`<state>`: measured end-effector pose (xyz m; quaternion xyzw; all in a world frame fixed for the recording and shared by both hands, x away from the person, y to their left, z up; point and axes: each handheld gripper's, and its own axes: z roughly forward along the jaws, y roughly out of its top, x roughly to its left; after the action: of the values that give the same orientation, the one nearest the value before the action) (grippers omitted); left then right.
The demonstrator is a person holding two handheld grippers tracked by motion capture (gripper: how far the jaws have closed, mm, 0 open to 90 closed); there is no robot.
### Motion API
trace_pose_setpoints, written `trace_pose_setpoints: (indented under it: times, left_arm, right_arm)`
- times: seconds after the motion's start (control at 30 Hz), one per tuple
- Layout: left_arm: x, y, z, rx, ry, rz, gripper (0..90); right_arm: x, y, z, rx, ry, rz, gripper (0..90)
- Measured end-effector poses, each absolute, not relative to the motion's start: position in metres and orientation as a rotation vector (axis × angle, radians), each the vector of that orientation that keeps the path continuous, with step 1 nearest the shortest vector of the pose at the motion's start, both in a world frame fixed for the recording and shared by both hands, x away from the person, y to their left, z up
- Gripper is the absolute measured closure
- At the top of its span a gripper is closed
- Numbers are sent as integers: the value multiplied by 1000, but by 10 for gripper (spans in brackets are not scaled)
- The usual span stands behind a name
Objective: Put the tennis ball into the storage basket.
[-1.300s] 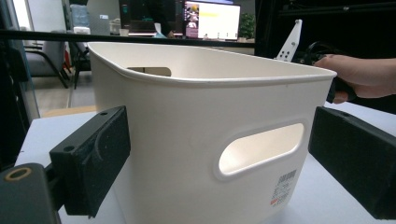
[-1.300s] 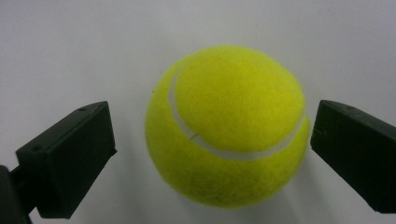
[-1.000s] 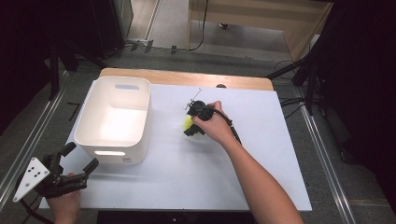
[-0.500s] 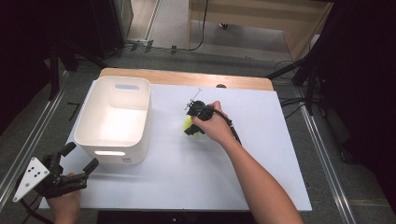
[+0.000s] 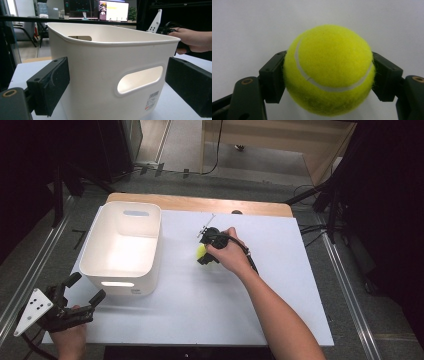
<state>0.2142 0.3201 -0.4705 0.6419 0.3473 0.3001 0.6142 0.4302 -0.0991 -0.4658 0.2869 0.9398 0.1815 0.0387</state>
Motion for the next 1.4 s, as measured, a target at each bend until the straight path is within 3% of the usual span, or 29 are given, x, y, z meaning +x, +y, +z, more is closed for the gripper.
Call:
trace_pose_setpoints:
  times: [1.4]
  left_arm:
    - [214, 320, -471, 1479, 799, 693, 58]
  right_arm:
    - [421, -90, -409, 759, 2942, 615, 240]
